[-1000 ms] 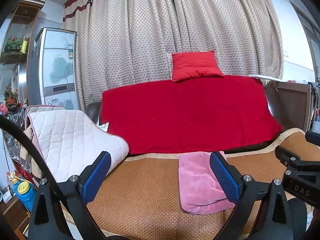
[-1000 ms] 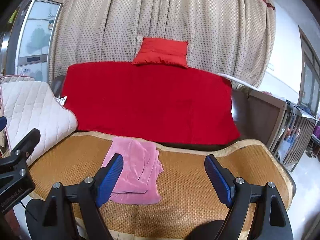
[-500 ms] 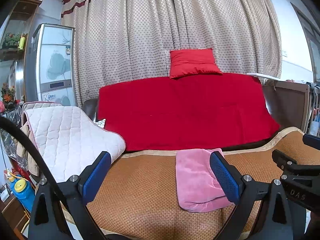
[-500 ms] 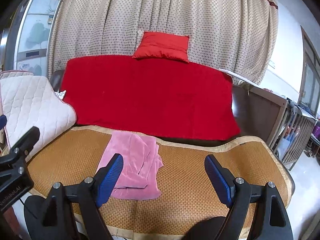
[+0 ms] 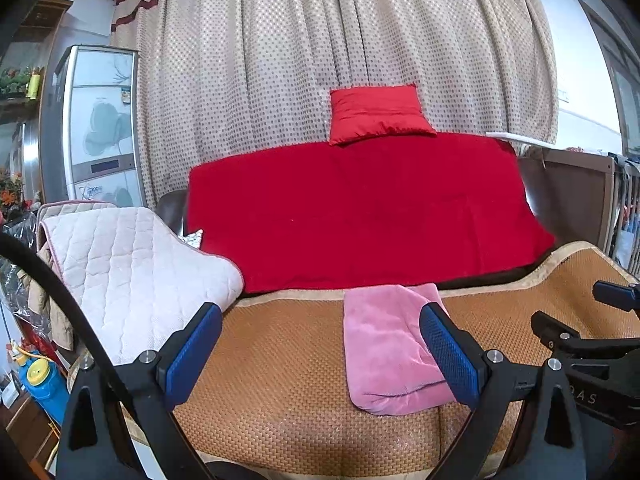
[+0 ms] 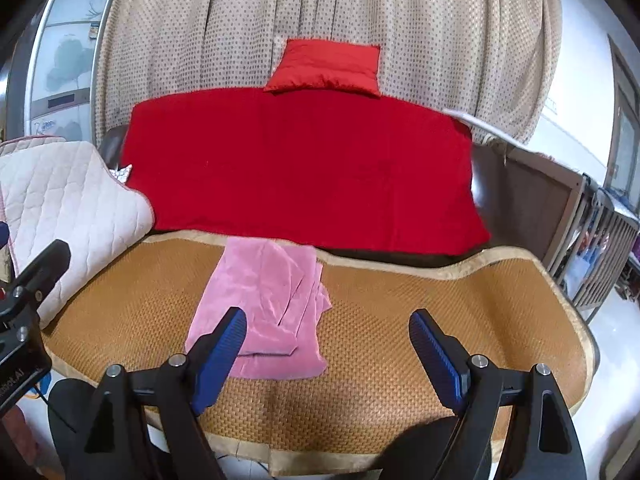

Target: Fold large clothes

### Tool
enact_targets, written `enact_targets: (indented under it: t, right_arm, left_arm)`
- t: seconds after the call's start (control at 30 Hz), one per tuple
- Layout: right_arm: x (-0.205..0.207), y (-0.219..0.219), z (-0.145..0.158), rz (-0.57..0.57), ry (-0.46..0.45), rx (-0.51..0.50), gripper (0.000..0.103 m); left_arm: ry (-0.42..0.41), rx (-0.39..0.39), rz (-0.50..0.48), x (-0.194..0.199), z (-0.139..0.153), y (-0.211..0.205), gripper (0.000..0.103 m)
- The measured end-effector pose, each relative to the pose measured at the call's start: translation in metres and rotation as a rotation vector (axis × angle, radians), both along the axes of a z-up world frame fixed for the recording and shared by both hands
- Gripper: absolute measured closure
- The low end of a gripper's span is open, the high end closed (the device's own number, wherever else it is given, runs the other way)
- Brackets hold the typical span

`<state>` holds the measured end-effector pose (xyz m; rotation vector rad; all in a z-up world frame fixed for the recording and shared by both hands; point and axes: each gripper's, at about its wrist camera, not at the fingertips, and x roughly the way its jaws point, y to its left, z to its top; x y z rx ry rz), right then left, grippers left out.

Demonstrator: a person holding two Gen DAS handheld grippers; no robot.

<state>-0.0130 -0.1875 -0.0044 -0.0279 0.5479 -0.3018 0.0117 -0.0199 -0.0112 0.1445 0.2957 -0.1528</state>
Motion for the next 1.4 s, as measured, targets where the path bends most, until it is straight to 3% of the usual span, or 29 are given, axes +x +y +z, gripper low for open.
enact_targets:
  t: [1.07, 1.4]
  right_arm:
    - [0.011, -0.009, -0.021, -0.009, 0.041, 0.042, 0.017]
    - [0.034, -0.013, -0.028, -0.008, 0.069, 0.045, 0.017]
  left_arm:
    - [0.073, 0.036, -0.019, 0.015, -0.024, -0.009, 0.004]
    - [0.110, 0.033, 0.002, 0.042, -0.031, -0.010, 0.004]
